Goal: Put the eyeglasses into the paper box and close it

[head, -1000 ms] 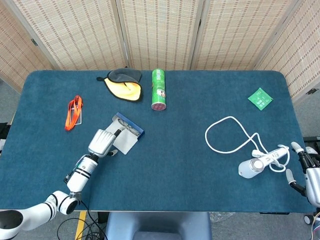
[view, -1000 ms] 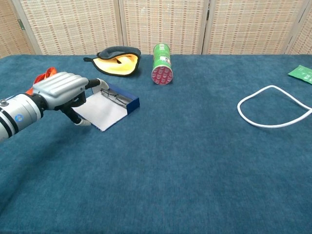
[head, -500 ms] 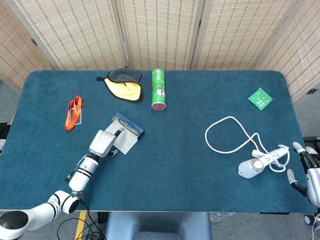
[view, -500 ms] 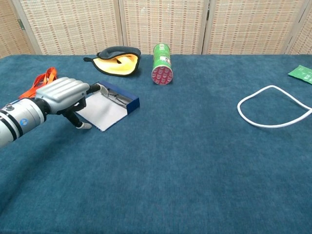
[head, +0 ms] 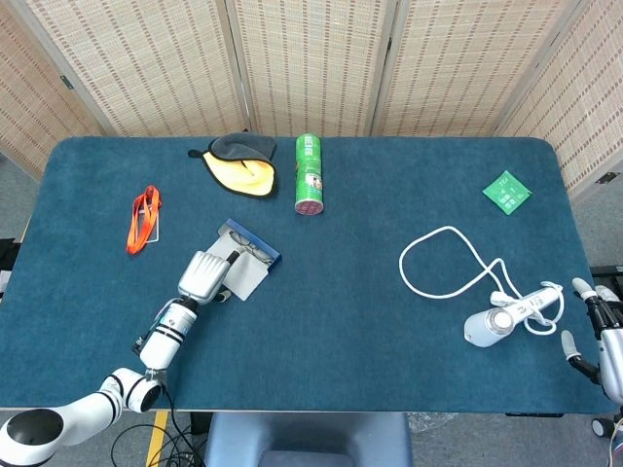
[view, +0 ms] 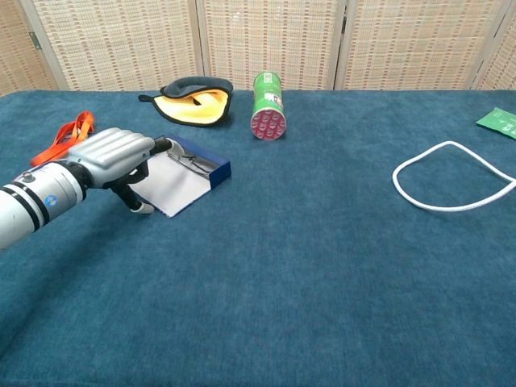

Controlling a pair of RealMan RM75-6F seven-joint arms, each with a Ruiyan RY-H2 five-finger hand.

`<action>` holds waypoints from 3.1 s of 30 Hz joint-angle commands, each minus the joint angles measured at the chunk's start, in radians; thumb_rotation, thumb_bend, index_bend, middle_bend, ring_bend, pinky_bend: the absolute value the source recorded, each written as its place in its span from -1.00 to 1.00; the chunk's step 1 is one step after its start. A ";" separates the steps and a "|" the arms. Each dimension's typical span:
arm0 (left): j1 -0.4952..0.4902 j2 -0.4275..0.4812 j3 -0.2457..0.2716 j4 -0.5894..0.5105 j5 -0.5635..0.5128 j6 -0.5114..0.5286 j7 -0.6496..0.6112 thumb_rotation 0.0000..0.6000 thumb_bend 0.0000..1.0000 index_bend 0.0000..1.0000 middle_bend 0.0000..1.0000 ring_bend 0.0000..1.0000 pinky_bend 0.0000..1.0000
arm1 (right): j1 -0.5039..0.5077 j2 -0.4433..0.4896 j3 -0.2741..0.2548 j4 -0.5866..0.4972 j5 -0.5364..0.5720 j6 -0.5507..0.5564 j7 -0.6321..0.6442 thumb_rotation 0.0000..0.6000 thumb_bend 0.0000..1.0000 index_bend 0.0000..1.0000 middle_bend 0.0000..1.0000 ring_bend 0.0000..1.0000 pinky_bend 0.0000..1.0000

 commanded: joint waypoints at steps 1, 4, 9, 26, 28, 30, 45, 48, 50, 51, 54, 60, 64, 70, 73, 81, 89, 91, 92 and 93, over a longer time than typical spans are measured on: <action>-0.001 -0.010 -0.004 0.015 0.004 0.006 -0.022 1.00 -0.63 -0.57 0.95 0.80 0.95 | -0.001 0.000 0.000 0.001 0.001 0.001 0.000 1.00 -0.16 -0.80 -0.49 -0.18 -0.51; -0.001 -0.022 -0.008 0.037 0.010 0.017 -0.061 1.00 -0.63 -0.49 0.95 0.80 0.95 | -0.001 0.000 0.001 0.002 0.001 0.001 0.000 1.00 -0.16 -0.80 -0.49 -0.18 -0.51; -0.007 -0.045 -0.016 0.081 0.020 0.030 -0.117 1.00 -0.63 -0.39 0.95 0.81 0.95 | 0.000 -0.001 0.001 0.003 0.002 -0.001 0.000 1.00 -0.16 -0.80 -0.49 -0.18 -0.51; -0.047 -0.099 -0.059 0.178 0.027 0.065 -0.221 1.00 -0.63 -0.30 0.95 0.81 0.95 | -0.004 -0.002 0.004 0.008 0.011 0.000 0.004 1.00 -0.16 -0.80 -0.49 -0.18 -0.51; -0.060 -0.112 -0.065 0.201 0.030 0.068 -0.233 1.00 -0.63 -0.29 0.95 0.81 0.95 | 0.000 -0.003 0.005 0.009 0.009 -0.003 0.004 1.00 -0.16 -0.80 -0.49 -0.18 -0.51; -0.072 -0.124 -0.070 0.224 0.029 0.065 -0.242 1.00 -0.63 -0.26 0.95 0.81 0.95 | 0.002 -0.004 0.006 0.011 0.009 -0.006 0.003 1.00 -0.16 -0.80 -0.49 -0.18 -0.51; -0.121 -0.200 -0.057 0.401 0.028 -0.009 -0.235 1.00 -0.10 0.12 0.96 0.82 0.95 | -0.002 -0.006 0.007 0.021 0.020 -0.007 0.013 1.00 -0.16 -0.80 -0.49 -0.18 -0.51; -0.116 -0.201 -0.046 0.405 0.034 -0.013 -0.227 1.00 -0.03 0.15 0.96 0.82 0.95 | -0.001 -0.006 0.007 0.021 0.018 -0.009 0.012 1.00 -0.16 -0.80 -0.49 -0.18 -0.51; -0.112 -0.199 -0.041 0.400 0.035 -0.015 -0.221 1.00 0.00 0.20 0.96 0.82 0.95 | 0.000 -0.007 0.007 0.021 0.018 -0.009 0.012 1.00 -0.16 -0.80 -0.49 -0.18 -0.51; -0.109 -0.197 -0.039 0.395 0.036 -0.015 -0.219 1.00 0.00 0.22 0.96 0.82 0.95 | 0.000 -0.007 0.007 0.021 0.017 -0.009 0.012 1.00 -0.16 -0.80 -0.49 -0.18 -0.51; -0.095 -0.182 -0.033 0.370 0.038 0.000 -0.217 1.00 0.01 0.28 0.96 0.82 0.95 | 0.000 -0.006 0.007 0.020 0.017 -0.008 0.012 1.00 -0.16 -0.80 -0.49 -0.18 -0.51; -0.048 -0.125 -0.012 0.279 0.050 0.043 -0.209 1.00 0.01 0.29 0.96 0.82 0.95 | 0.001 -0.007 0.006 0.020 0.011 -0.007 0.013 1.00 -0.16 -0.80 -0.49 -0.18 -0.51; -0.004 -0.061 0.005 0.174 0.057 0.075 -0.198 1.00 0.01 0.29 0.96 0.82 0.95 | 0.005 -0.008 0.005 0.018 0.005 -0.010 0.011 1.00 -0.16 -0.80 -0.49 -0.18 -0.51; 0.065 0.039 0.039 0.014 0.066 0.119 -0.143 1.00 0.01 0.29 0.96 0.82 0.95 | 0.011 -0.008 0.003 0.007 -0.010 -0.008 0.000 1.00 -0.16 -0.80 -0.49 -0.18 -0.51; 0.099 0.088 0.054 -0.061 0.068 0.139 -0.125 1.00 0.01 0.29 0.96 0.82 0.95 | 0.013 -0.008 0.003 0.002 -0.014 -0.009 -0.003 1.00 -0.16 -0.80 -0.49 -0.18 -0.51; 0.150 0.191 0.074 -0.215 0.079 0.180 -0.058 1.00 0.01 0.27 0.96 0.82 0.95 | 0.023 -0.012 0.003 -0.002 -0.027 -0.014 -0.005 1.00 -0.16 -0.80 -0.49 -0.18 -0.51; 0.108 0.209 0.043 -0.246 0.084 0.146 0.026 1.00 0.01 0.21 0.96 0.81 0.95 | 0.027 -0.014 0.001 0.001 -0.029 -0.015 0.001 1.00 -0.16 -0.80 -0.49 -0.18 -0.51; 0.090 0.207 0.032 -0.244 0.081 0.126 0.052 1.00 0.00 0.19 0.96 0.81 0.95 | 0.026 -0.013 0.001 0.002 -0.029 -0.012 0.003 1.00 -0.16 -0.80 -0.49 -0.18 -0.51; 0.082 0.206 0.028 -0.244 0.079 0.118 0.062 1.00 0.00 0.19 0.96 0.81 0.95 | 0.025 -0.013 0.001 0.002 -0.029 -0.011 0.004 1.00 -0.16 -0.80 -0.49 -0.18 -0.51; 0.075 0.205 0.024 -0.242 0.078 0.110 0.073 1.00 0.00 0.19 0.96 0.81 0.94 | 0.025 -0.012 0.001 0.003 -0.029 -0.010 0.004 1.00 -0.16 -0.80 -0.49 -0.18 -0.51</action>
